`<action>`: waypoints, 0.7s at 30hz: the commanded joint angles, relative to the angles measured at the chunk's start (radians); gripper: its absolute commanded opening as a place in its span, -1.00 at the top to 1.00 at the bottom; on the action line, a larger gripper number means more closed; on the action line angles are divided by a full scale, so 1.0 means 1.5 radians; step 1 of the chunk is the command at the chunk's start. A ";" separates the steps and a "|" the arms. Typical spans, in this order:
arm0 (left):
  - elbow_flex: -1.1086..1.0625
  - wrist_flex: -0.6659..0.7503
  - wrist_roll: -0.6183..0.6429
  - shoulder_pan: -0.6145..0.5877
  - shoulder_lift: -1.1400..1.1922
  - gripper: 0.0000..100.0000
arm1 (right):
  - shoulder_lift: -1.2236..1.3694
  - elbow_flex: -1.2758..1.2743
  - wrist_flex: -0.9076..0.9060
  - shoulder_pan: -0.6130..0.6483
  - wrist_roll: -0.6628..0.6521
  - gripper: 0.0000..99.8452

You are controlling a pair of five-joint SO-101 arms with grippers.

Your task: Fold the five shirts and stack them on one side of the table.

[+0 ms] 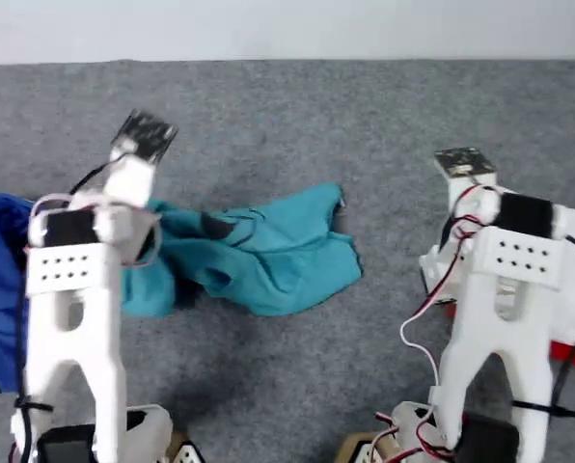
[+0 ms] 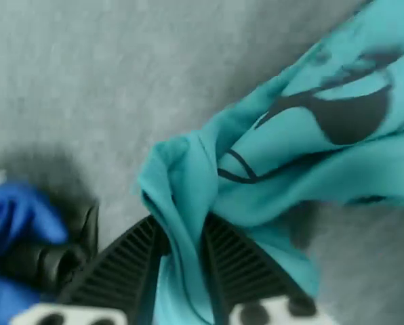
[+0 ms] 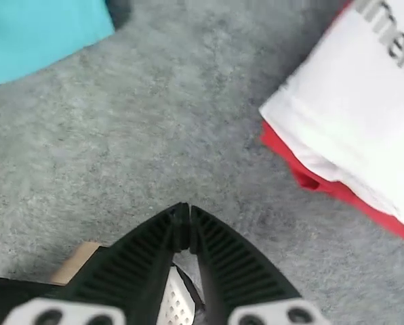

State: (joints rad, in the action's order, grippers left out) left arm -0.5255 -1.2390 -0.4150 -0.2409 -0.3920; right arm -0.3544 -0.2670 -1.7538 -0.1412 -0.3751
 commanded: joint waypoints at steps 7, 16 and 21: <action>0.003 -0.003 -0.114 -0.168 -0.027 0.82 | -0.021 0.003 -0.028 0.101 0.008 0.98; 0.199 -0.209 -0.111 -0.197 -0.027 0.69 | -0.022 0.006 -0.027 0.137 0.008 0.90; 0.226 -0.237 -0.111 -0.200 -0.027 0.69 | -0.018 0.021 -0.006 0.226 0.009 0.62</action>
State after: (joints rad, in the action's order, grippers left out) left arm -0.2294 -1.5766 -0.5746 -0.5340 -0.3982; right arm -0.3544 -0.2670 -1.7538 0.1243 -0.3705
